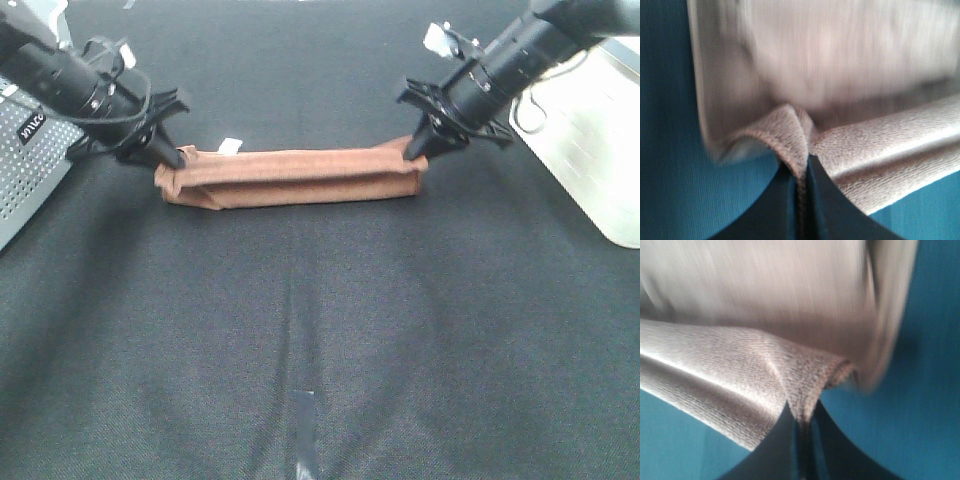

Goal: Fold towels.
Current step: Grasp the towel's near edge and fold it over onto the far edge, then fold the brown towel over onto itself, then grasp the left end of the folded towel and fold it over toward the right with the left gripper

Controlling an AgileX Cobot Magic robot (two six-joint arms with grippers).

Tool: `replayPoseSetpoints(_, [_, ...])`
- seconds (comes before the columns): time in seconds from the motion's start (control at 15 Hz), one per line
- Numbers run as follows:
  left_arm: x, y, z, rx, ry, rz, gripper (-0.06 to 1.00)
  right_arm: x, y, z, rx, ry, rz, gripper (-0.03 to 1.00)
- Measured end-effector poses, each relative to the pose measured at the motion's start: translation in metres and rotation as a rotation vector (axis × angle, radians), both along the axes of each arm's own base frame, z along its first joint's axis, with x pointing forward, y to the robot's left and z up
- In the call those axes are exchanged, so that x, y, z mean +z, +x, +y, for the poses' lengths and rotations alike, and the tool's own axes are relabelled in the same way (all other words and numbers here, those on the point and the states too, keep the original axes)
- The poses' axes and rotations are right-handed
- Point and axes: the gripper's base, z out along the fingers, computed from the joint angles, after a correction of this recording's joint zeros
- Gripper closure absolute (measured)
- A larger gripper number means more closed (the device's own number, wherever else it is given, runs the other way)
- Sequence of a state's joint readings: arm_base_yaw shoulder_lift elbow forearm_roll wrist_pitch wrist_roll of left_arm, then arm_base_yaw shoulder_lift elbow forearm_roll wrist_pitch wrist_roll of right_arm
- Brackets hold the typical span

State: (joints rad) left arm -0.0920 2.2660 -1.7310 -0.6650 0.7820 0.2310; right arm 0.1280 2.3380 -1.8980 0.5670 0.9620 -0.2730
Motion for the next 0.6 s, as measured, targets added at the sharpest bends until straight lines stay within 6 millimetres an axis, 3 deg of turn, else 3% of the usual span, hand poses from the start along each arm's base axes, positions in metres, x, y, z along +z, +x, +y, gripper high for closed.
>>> replayPoseSetpoints(0.07, [0.0,0.0,0.0,0.0,0.0,0.0,0.92,0.0,0.0,0.0,0.0,0.0,0.0,0.97])
replayPoseSetpoints(0.2, [-0.001,0.032,-0.003,0.003,-0.008,-0.079,0.92,-0.01,0.029,0.001,-0.002,-0.021,-0.051,0.97])
replayPoseSetpoints(0.27, [-0.012,0.043,-0.004,0.005,-0.009,-0.09,0.92,-0.021,0.039,0.002,-0.007,-0.028,-0.06,0.97])
replayPoseSetpoints(0.47, [-0.03,0.053,-0.004,0.027,-0.016,-0.077,0.91,-0.033,0.048,0.003,-0.014,-0.033,-0.071,0.97])
replayPoseSetpoints(0.6, [-0.045,0.056,-0.004,0.072,-0.031,-0.04,0.78,-0.041,0.051,0.003,-0.015,-0.035,-0.069,0.93])
